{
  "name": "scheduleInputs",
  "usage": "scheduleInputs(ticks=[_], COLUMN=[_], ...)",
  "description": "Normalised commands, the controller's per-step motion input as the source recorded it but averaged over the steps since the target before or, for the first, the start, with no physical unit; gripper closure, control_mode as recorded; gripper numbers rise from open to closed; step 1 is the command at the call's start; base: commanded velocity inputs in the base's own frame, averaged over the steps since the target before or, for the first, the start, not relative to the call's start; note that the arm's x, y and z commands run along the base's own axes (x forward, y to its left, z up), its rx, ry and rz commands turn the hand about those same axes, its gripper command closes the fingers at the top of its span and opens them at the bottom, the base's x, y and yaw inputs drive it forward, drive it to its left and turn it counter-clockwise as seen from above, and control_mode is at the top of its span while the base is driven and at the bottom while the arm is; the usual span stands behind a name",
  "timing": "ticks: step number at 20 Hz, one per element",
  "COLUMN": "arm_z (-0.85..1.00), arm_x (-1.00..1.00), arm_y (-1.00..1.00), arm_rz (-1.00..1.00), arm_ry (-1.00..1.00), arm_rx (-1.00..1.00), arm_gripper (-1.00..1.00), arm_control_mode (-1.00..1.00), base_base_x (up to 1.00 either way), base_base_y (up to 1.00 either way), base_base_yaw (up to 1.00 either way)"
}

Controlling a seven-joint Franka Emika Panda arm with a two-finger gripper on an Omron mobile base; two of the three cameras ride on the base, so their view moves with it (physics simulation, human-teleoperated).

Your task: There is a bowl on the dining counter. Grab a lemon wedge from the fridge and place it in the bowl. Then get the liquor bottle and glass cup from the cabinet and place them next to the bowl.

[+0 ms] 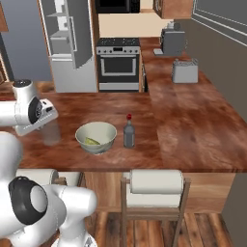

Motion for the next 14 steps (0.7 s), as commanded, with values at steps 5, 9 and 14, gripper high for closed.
scheduleInputs(ticks=[5, 9, 14], arm_z=[-0.45, -0.37, -0.25], arm_x=[0.31, 0.28, 0.26], arm_y=[0.0, 0.0, 0.0], arm_rz=[0.0, 0.0, 0.0], arm_ry=[0.0, -0.02, -0.08], arm_rx=[0.0, 0.0, 0.0], arm_gripper=[1.0, 1.0, 1.0], arm_control_mode=[-1.0, -1.0, -1.0], base_base_x=[0.0, 0.0, 0.0], base_base_y=[0.0, 0.0, 0.0], base_base_yaw=[0.0, 0.0, 0.0])
